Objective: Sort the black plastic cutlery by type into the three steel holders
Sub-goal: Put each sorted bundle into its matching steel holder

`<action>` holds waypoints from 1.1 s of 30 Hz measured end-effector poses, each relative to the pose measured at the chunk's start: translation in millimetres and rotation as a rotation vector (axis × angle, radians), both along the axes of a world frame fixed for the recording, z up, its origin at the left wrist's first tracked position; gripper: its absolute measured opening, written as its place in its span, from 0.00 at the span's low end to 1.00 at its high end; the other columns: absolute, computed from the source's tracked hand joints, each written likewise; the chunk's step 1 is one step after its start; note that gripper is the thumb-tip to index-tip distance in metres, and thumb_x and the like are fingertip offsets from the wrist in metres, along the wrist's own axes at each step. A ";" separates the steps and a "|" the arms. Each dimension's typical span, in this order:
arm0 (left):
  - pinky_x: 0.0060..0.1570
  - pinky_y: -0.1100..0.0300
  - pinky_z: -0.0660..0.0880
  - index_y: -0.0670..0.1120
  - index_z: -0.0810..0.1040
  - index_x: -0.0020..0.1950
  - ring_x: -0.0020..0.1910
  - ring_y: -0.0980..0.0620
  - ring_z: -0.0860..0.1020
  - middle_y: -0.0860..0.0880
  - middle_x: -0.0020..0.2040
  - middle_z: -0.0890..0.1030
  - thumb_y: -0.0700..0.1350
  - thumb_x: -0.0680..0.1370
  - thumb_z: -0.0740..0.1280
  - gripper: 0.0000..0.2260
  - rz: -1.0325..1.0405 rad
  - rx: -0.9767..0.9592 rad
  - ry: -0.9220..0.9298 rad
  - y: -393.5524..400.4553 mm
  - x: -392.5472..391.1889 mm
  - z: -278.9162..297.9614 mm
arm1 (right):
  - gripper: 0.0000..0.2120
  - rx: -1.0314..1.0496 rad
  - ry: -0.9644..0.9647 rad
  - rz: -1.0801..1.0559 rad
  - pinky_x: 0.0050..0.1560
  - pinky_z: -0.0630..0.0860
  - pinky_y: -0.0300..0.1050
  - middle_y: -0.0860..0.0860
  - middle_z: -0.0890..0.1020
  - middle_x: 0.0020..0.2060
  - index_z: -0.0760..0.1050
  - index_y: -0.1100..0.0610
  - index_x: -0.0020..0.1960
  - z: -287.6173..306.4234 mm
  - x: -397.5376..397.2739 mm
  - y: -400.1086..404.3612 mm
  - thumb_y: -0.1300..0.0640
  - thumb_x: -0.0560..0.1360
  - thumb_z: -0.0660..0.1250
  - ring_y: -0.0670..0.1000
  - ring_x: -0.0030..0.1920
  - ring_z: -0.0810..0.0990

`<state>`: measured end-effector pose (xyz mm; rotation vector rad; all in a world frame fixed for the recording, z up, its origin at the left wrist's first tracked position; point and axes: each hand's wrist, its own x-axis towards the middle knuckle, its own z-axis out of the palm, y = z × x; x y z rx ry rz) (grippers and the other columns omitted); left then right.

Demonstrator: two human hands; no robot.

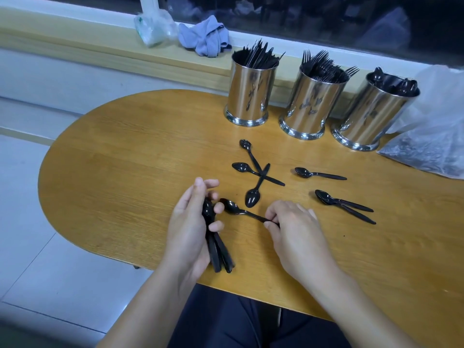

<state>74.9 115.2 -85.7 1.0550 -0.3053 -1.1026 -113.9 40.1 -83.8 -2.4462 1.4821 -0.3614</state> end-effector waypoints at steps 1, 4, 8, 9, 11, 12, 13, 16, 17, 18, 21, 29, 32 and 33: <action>0.29 0.64 0.68 0.45 0.86 0.66 0.40 0.56 0.74 0.50 0.48 0.77 0.58 0.86 0.69 0.18 0.005 0.003 -0.017 0.4 -0.9 -0.5 | 0.05 0.019 -0.017 -0.001 0.65 0.70 0.48 0.38 0.78 0.48 0.78 0.43 0.58 -0.9 -1.1 0.8 0.52 0.84 0.70 0.44 0.54 0.75; 0.29 0.63 0.67 0.46 0.87 0.63 0.39 0.56 0.73 0.51 0.46 0.77 0.57 0.86 0.70 0.16 0.032 0.024 -0.068 -0.8 -4.2 0.9 | 0.06 0.146 -0.208 -0.031 0.56 0.76 0.43 0.38 0.79 0.42 0.83 0.43 0.54 -0.8 -6.9 2.8 0.54 0.82 0.73 0.41 0.46 0.77; 0.32 0.61 0.66 0.47 0.83 0.67 0.39 0.56 0.72 0.51 0.48 0.76 0.65 0.82 0.72 0.25 0.066 0.000 -0.096 -5.4 -11.2 5.4 | 0.04 0.564 -0.700 -0.068 0.49 0.79 0.36 0.45 0.86 0.44 0.87 0.47 0.49 26.3 -7.6 15.3 0.56 0.80 0.76 0.45 0.44 0.82; 0.33 0.60 0.66 0.46 0.82 0.69 0.39 0.55 0.72 0.51 0.47 0.76 0.66 0.80 0.73 0.28 0.062 -0.030 -0.086 -6.2 -13.3 6.2 | 0.03 0.666 -0.736 -0.040 0.51 0.80 0.36 0.49 0.87 0.46 0.88 0.48 0.50 32.5 -5.3 19.3 0.56 0.80 0.77 0.49 0.48 0.84; 0.37 0.59 0.69 0.47 0.81 0.70 0.39 0.54 0.73 0.51 0.47 0.77 0.66 0.79 0.75 0.29 0.046 -0.077 -0.060 -7.7 -17.9 8.4 | 0.03 0.793 -0.746 0.007 0.54 0.81 0.39 0.52 0.88 0.47 0.89 0.49 0.50 37.8 1.4 26.0 0.57 0.79 0.78 0.52 0.48 0.85; 0.38 0.58 0.71 0.48 0.82 0.70 0.40 0.54 0.74 0.50 0.47 0.77 0.64 0.79 0.76 0.27 0.039 -0.093 -0.045 -8.9 -19.8 9.3 | 0.03 0.808 -0.748 0.001 0.53 0.82 0.40 0.52 0.88 0.45 0.89 0.49 0.50 37.7 4.7 27.5 0.57 0.78 0.79 0.50 0.46 0.84; 0.40 0.58 0.72 0.48 0.83 0.69 0.42 0.54 0.74 0.50 0.48 0.77 0.61 0.80 0.75 0.23 0.035 -0.101 -0.036 -10.1 -21.8 9.8 | 0.03 0.806 -0.749 -0.010 0.52 0.82 0.39 0.50 0.87 0.43 0.89 0.50 0.50 36.8 7.5 27.8 0.57 0.78 0.80 0.48 0.45 0.84; 0.43 0.56 0.72 0.49 0.83 0.68 0.42 0.53 0.74 0.49 0.47 0.77 0.51 0.85 0.71 0.13 0.043 -0.109 -0.025 -13.9 -24.7 7.1 | 0.03 0.798 -0.719 0.024 0.48 0.81 0.38 0.49 0.87 0.42 0.89 0.52 0.50 37.2 11.4 25.4 0.55 0.77 0.81 0.45 0.43 0.82; 0.42 0.55 0.72 0.49 0.82 0.69 0.41 0.53 0.73 0.49 0.46 0.77 0.49 0.86 0.71 0.12 0.047 -0.114 -0.004 -15.0 -23.8 6.7 | 0.03 0.775 -0.702 0.048 0.47 0.80 0.40 0.51 0.88 0.42 0.89 0.52 0.50 37.8 11.1 22.0 0.54 0.78 0.80 0.45 0.42 0.82; 0.41 0.56 0.71 0.50 0.81 0.70 0.41 0.53 0.72 0.49 0.46 0.76 0.48 0.87 0.71 0.12 0.051 -0.121 0.023 -15.7 -21.4 5.7 | 0.03 0.722 -0.684 0.062 0.47 0.80 0.42 0.51 0.88 0.42 0.89 0.51 0.49 38.4 10.7 16.8 0.52 0.79 0.79 0.46 0.41 0.82; 0.41 0.57 0.71 0.54 0.79 0.75 0.39 0.54 0.71 0.49 0.46 0.75 0.47 0.86 0.72 0.17 0.039 -0.131 0.108 -16.1 -11.9 1.7 | 0.03 0.348 -0.578 0.009 0.46 0.80 0.44 0.45 0.86 0.40 0.88 0.47 0.49 29.5 8.0 -15.4 0.51 0.81 0.76 0.42 0.40 0.80; 0.30 0.64 0.72 0.53 0.80 0.70 0.39 0.56 0.73 0.50 0.49 0.76 0.45 0.81 0.77 0.18 -0.020 -0.097 0.105 -19.1 -3.4 -3.7 | 0.19 -0.082 -0.106 -0.012 0.65 0.77 0.52 0.46 0.81 0.55 0.83 0.49 0.65 1.5 46.5 -117.6 0.37 0.82 0.69 0.50 0.58 0.78; 0.27 0.66 0.69 0.47 0.80 0.57 0.38 0.56 0.71 0.49 0.46 0.76 0.46 0.78 0.79 0.12 -0.033 -0.088 0.103 -21.0 -1.8 -6.5 | 0.16 -0.093 0.027 -0.016 0.67 0.74 0.53 0.47 0.81 0.52 0.83 0.50 0.59 -1.3 63.2 -136.8 0.39 0.82 0.69 0.53 0.57 0.78; 0.26 0.67 0.68 0.47 0.79 0.53 0.38 0.56 0.70 0.49 0.45 0.76 0.47 0.78 0.79 0.11 -0.037 -0.088 0.109 -21.1 -1.6 -7.3 | 0.12 -0.090 0.031 -0.024 0.67 0.74 0.54 0.46 0.81 0.49 0.82 0.49 0.56 -2.3 65.9 -140.5 0.41 0.82 0.70 0.52 0.55 0.79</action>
